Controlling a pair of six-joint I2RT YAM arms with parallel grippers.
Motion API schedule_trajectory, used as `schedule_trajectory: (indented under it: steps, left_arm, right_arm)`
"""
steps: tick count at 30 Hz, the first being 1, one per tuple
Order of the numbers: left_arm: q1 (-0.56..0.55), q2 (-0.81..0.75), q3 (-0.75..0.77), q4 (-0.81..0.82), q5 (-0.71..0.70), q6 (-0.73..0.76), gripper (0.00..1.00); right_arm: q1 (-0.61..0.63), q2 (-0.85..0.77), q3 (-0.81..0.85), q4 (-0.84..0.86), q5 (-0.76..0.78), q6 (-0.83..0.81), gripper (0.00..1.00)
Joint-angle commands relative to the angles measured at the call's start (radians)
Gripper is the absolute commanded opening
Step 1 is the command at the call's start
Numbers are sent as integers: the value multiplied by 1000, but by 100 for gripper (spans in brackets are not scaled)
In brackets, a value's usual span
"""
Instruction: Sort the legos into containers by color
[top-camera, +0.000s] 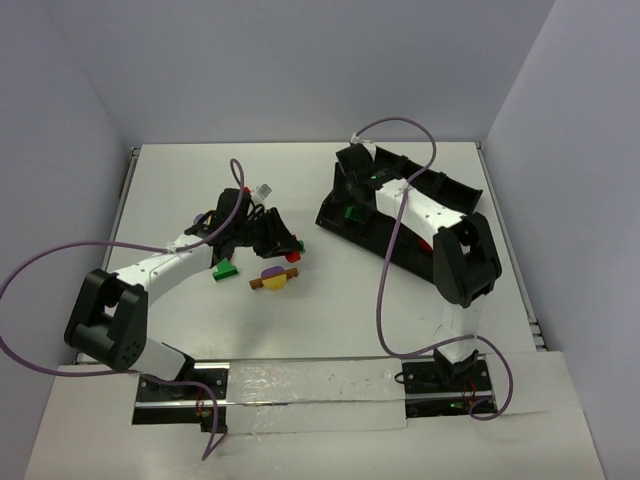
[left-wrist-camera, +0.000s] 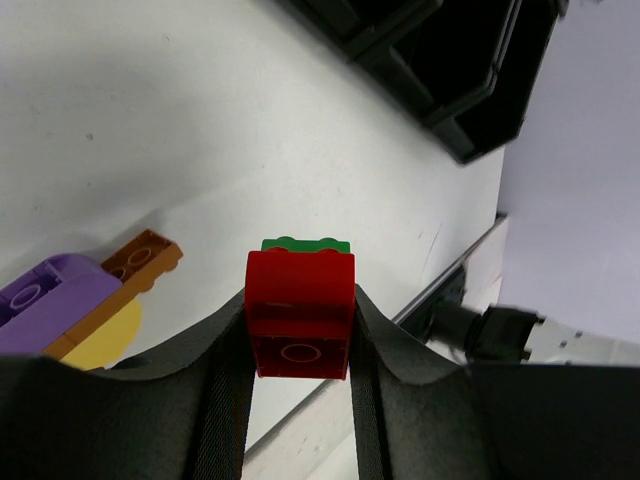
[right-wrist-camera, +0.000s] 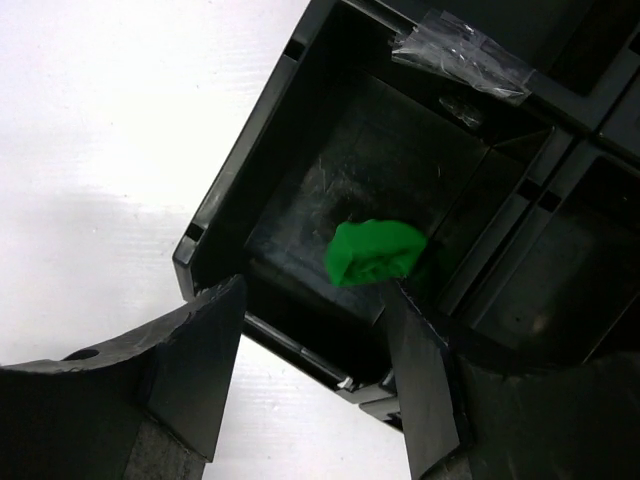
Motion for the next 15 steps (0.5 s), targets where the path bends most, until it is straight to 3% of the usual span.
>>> schedule_trajectory:
  steps: [1, 4, 6, 10, 15]
  left_arm:
    - [14, 7, 123, -66, 104, 144, 0]
    - [43, 26, 165, -117, 164, 232, 0]
    - [95, 24, 161, -87, 288, 231, 0]
    - [130, 27, 174, -110, 456, 252, 0]
    - [132, 27, 165, -70, 584, 234, 0]
  right_arm:
    - [1, -130, -13, 30, -19, -8, 64]
    - [1, -279, -154, 144, -108, -21, 61]
    - [1, -400, -286, 264, -209, -56, 63]
    - [5, -625, -536, 449, -415, -202, 71]
    - [37, -828, -824, 776, -615, -412, 72]
